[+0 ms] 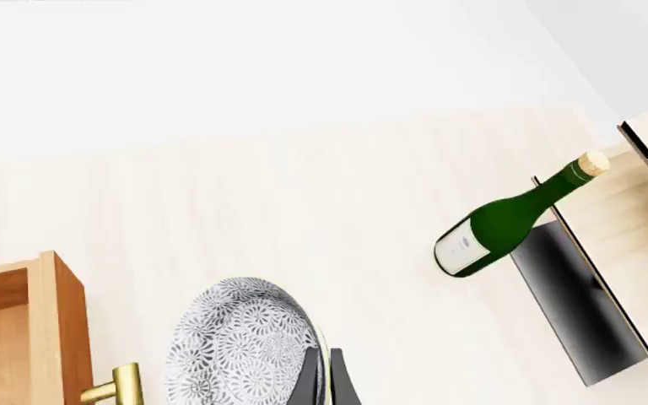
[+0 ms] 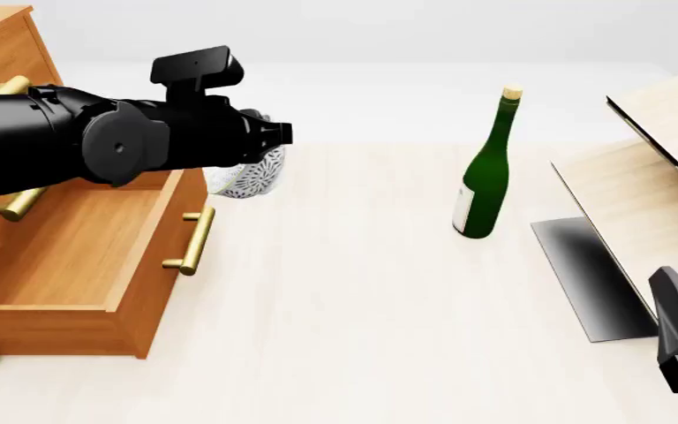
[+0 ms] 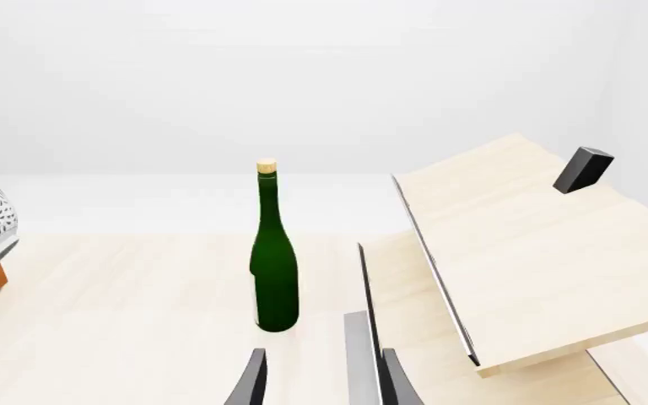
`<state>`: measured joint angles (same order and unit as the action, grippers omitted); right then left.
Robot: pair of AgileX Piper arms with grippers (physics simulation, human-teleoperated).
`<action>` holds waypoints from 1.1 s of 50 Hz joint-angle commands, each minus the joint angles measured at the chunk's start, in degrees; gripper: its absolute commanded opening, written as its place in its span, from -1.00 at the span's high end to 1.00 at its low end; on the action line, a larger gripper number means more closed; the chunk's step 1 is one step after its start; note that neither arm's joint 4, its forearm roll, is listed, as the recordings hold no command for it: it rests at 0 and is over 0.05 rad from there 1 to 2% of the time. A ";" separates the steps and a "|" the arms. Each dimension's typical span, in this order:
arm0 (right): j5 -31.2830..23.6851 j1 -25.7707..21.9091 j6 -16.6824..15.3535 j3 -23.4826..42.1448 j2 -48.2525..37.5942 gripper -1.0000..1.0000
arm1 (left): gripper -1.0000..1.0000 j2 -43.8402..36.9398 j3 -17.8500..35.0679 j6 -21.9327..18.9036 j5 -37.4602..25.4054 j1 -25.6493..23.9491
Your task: Put the bowl in the bottom drawer of the cabinet.
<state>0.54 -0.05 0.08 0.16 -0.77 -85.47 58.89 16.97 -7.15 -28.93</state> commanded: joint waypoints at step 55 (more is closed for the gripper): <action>0.00 -0.01 0.01 0.00 0.00 -1.00 | 1.00 15.54 -12.90 -1.61 -0.51 16.25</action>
<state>0.54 -0.05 0.08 0.16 -0.78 -72.37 47.95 15.63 -7.99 -15.02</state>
